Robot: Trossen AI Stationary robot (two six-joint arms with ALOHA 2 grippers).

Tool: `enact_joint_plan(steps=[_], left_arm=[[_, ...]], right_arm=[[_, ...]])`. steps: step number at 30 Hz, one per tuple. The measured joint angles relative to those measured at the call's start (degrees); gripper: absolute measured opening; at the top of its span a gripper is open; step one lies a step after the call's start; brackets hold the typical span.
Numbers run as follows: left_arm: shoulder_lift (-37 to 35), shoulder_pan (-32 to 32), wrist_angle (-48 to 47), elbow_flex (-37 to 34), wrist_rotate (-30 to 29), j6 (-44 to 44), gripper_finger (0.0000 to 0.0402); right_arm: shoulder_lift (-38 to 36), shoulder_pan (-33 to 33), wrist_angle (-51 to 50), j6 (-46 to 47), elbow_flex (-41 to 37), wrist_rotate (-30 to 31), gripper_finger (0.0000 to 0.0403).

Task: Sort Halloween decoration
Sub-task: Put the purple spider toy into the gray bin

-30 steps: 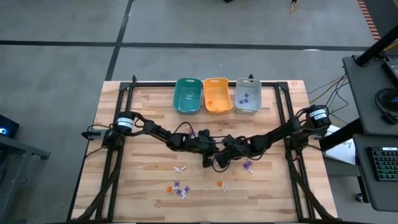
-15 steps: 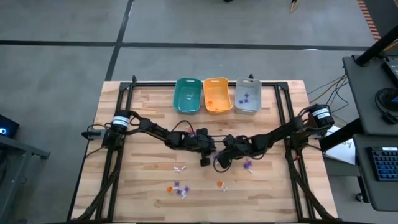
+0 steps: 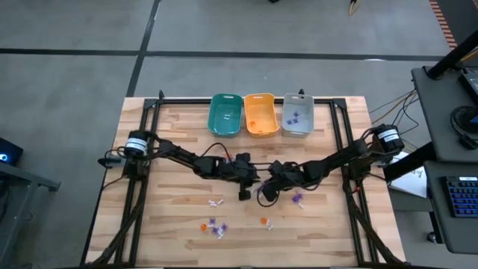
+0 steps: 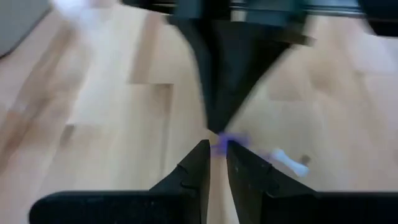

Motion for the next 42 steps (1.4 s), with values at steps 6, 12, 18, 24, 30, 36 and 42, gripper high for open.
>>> enact_joint_plan(steps=[6,12,18,24,30,36,42], left_arm=[[2.8,0.0,3.8,-0.1,1.7,0.9,0.0036],[6.5,0.0,8.1,0.4,0.2,-0.1,0.0036],[8.0,0.4,11.5,0.4,-1.8,-0.5,0.0036],[10.1,0.7,12.6,0.6,-2.0,-1.4,0.0036],[10.8,0.7,13.0,0.6,-2.0,-2.8,0.0036],[10.9,0.7,12.6,0.6,-2.0,-2.8,0.0036],[10.9,0.7,12.5,0.6,-2.0,-2.8,0.0036]], right_arm=[[-2.2,0.0,-9.0,6.0,0.0,-3.1,0.0009],[-3.1,0.9,-9.0,9.7,0.0,-4.6,0.0012],[-3.0,1.0,-5.9,9.8,0.0,-4.1,0.0055],[-0.8,1.0,-4.5,10.3,0.0,-4.0,0.0110],[0.8,1.0,-3.1,10.3,0.0,-2.7,0.0153],[0.4,0.8,-2.3,2.6,0.5,-1.1,0.0158],[0.5,2.4,-2.3,-15.7,1.0,-1.1,0.0157]])
